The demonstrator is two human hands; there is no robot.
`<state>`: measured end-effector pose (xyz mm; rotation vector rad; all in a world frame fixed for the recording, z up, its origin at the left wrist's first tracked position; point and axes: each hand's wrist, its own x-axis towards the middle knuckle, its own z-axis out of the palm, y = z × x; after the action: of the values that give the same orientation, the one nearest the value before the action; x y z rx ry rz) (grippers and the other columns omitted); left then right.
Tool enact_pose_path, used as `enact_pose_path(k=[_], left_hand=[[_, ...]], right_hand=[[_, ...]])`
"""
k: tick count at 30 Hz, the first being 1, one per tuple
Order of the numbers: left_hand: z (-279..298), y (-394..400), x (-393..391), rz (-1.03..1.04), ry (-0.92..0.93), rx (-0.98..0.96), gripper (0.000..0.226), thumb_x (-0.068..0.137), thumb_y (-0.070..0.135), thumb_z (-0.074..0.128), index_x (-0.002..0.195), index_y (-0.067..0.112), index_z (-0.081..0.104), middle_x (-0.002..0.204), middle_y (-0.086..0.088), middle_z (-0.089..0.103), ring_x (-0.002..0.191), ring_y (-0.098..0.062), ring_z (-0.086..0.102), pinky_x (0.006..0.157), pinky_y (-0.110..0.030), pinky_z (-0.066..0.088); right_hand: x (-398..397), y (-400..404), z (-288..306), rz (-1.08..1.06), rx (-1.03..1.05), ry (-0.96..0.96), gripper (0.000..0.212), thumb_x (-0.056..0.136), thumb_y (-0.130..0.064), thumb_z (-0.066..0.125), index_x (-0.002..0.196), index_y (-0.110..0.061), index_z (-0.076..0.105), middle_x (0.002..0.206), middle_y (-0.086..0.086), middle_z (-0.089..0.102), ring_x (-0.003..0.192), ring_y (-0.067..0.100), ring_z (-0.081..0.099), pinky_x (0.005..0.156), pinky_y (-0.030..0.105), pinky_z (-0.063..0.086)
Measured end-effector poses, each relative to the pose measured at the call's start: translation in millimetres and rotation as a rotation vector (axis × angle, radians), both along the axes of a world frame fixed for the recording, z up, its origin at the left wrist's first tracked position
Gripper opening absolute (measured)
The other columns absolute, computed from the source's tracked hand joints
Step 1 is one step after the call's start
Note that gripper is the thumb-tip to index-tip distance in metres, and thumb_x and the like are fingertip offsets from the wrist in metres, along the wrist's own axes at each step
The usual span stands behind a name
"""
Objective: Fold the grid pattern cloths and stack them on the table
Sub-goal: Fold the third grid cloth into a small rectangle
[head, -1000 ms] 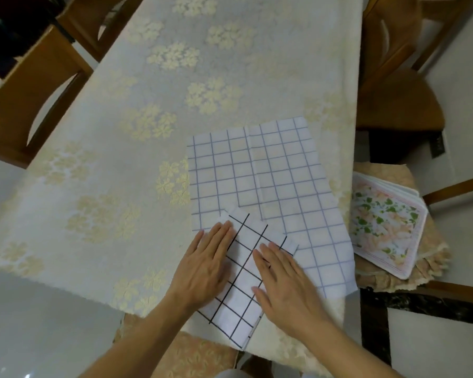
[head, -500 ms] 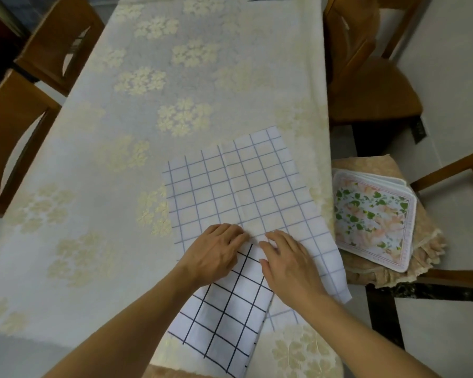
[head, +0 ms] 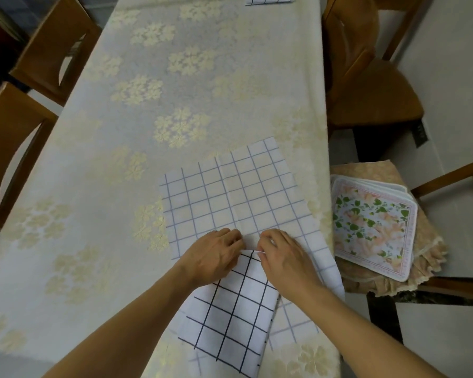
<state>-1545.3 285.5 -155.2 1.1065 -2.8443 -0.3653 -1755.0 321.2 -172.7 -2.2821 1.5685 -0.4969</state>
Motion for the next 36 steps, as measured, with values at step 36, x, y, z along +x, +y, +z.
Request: enact_pose_path(k=[36], left_hand=[[33.6, 24.5, -2.5, 0.250, 0.101, -0.140, 0.055, 0.073, -0.001, 0.080, 0.124, 0.010, 0.065, 0.124, -0.010, 0.068, 0.109, -0.028, 0.067, 0.093, -0.041, 0.053]], right_hand=[[-5.4, -2.8, 38.3, 0.086, -0.134, 0.179, 0.055, 0.068, -0.001, 0.084, 0.119, -0.013, 0.071, 0.123, 0.004, 0.070, 0.116, 0.028, 0.065, 0.087, 0.040, 0.057]])
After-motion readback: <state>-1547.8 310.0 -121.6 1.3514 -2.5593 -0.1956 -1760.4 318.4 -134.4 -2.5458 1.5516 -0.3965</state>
